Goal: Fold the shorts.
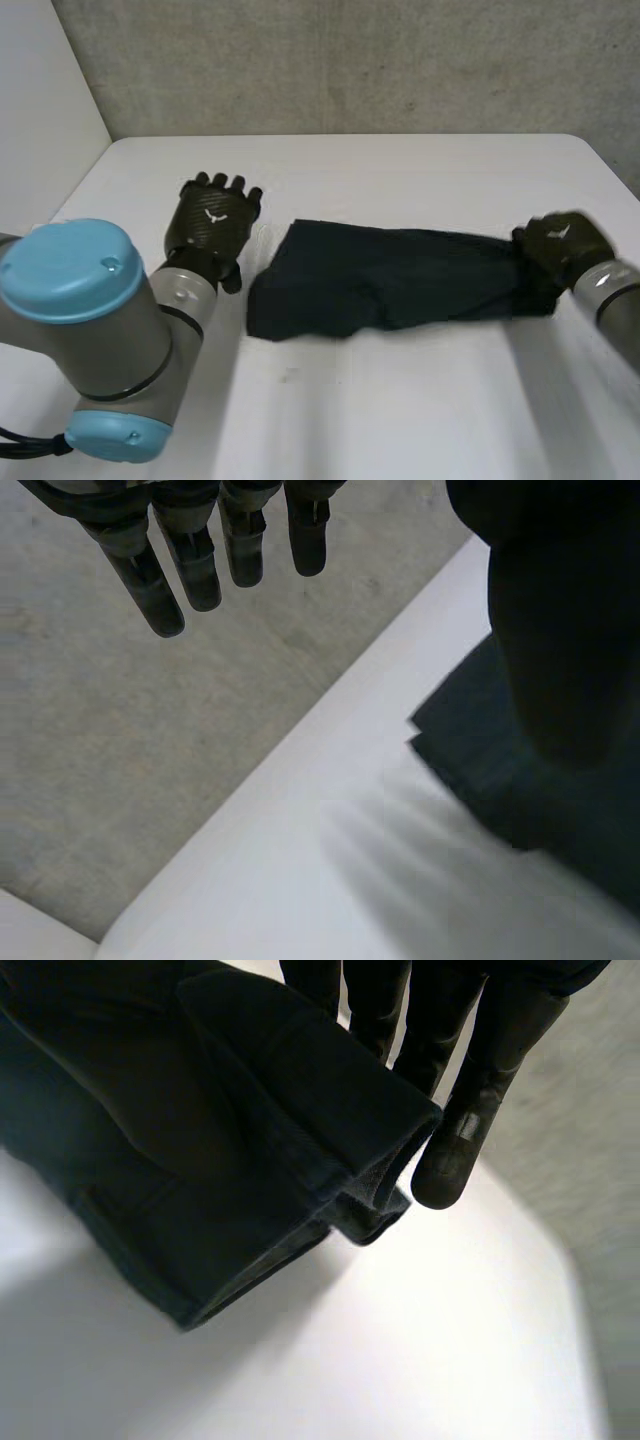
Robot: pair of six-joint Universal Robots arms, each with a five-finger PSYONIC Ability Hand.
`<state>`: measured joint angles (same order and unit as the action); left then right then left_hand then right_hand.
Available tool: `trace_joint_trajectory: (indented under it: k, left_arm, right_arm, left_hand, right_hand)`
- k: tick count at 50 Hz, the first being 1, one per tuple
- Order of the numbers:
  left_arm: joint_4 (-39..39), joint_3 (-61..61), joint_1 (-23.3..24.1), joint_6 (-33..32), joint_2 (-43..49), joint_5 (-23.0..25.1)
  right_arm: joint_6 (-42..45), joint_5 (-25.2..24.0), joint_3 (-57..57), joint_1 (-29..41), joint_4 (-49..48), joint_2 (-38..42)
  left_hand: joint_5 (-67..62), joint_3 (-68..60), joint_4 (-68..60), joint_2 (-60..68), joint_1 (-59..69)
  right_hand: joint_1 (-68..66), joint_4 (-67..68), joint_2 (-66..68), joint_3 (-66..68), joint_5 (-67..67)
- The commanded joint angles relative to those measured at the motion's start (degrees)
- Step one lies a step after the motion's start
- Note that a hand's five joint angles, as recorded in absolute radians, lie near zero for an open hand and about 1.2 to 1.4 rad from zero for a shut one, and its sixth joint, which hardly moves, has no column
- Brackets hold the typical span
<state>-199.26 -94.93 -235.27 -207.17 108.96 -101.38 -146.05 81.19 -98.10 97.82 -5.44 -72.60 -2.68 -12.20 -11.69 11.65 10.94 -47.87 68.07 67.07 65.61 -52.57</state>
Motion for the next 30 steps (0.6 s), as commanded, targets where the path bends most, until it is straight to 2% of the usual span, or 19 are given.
trace_joint_trajectory:
  k: [1,5,6,9,12,14,15,17,20,21,24,28,29,30]
  left_arm:
    - [0.1,-3.8,-0.5,0.0,-5.8,0.0]
    - [0.0,-5.0,-0.4,0.0,-7.3,0.0]
    - [0.0,-5.2,-0.5,0.0,-7.5,0.0]
    - [-0.1,-5.4,-0.5,0.0,-7.7,0.0]
    - [-0.1,-5.3,-0.5,0.0,-7.8,-0.1]
    - [-0.2,-4.8,-0.6,0.1,-7.7,-0.2]
    - [-0.2,-4.7,-0.7,0.0,-7.7,-0.2]
    - [-0.2,-4.0,-1.2,0.0,-7.7,-0.1]
    - [-0.1,-2.6,-1.6,0.0,-7.6,-0.2]
    - [-0.1,-1.4,-1.7,0.1,-7.6,-0.3]
    - [0.0,0.6,-1.5,0.4,-7.6,-0.4]
    - [0.0,4.7,-0.9,1.6,-6.3,-0.2]
    - [0.0,6.7,-0.5,2.3,-5.1,-0.2]
    - [0.1,7.8,-0.2,2.7,-4.2,-0.2]
  right_arm:
    - [19.7,1.3,9.2,-0.3,7.6,-2.6]
    - [23.1,1.1,16.1,9.5,8.8,1.5]
    - [23.4,0.4,19.1,14.4,9.0,3.5]
    - [24.1,-0.2,22.5,20.5,8.8,6.8]
    - [26.2,-3.1,25.1,26.7,8.8,10.4]
    - [28.1,-7.9,25.1,30.0,8.9,12.9]
    - [28.8,-9.7,24.8,31.0,9.0,13.7]
    - [30.6,-14.4,24.3,32.8,9.0,15.8]
    - [30.3,-15.8,24.7,33.1,9.0,16.3]
    - [28.8,-15.2,24.9,33.0,9.0,15.7]
    - [23.7,-13.5,25.4,33.0,8.4,14.2]
    - [4.9,-11.5,25.9,29.4,7.1,10.2]
    - [-5.2,-10.8,25.8,26.2,7.1,7.9]
    - [-10.3,-10.6,25.7,24.5,7.2,6.7]
  left_hand:
    - [2.7,2.2,1.7,-1.7,-0.9]
    - [2.7,2.2,1.7,-1.7,-0.9]
    - [2.7,2.2,1.7,-1.7,-0.9]
    - [2.7,2.2,1.7,-1.7,-0.9]
    - [2.7,2.2,1.7,-1.7,-0.9]
    - [2.7,2.2,1.7,-1.7,-0.9]
    - [2.7,2.2,1.7,-1.7,-0.9]
    - [2.7,2.2,1.7,-1.7,-0.9]
    - [2.7,2.2,1.7,-1.7,-0.9]
    - [2.7,2.2,1.7,-1.7,-0.9]
    - [2.7,2.2,1.7,-1.7,-0.9]
    - [2.7,2.2,1.7,-1.7,-0.9]
    - [2.7,2.2,1.7,-1.7,-0.9]
    - [2.7,2.2,1.7,-1.7,-0.9]
  right_hand:
    - [-32.1,11.9,12.9,14.4,-17.4]
    - [-32.1,11.9,12.9,14.4,-17.4]
    - [-32.1,11.9,12.9,14.4,-17.4]
    - [-32.1,11.9,12.9,14.4,-17.4]
    - [-32.1,11.9,12.9,14.4,-17.4]
    - [-32.1,11.9,12.9,14.4,-17.4]
    - [-29.7,9.5,10.5,11.9,-15.0]
    - [-6.4,-13.8,-12.8,-11.3,8.3]
    - [13.3,-33.5,-32.5,-31.1,28.0]
    - [27.2,-47.4,-46.4,-45.0,41.9]
    - [34.9,-55.1,-54.1,-52.7,49.6]
    - [37.9,-58.1,-57.1,-55.6,52.6]
    - [37.9,-58.1,-57.1,-55.6,52.6]
    - [37.9,-58.1,-57.1,-55.6,52.6]
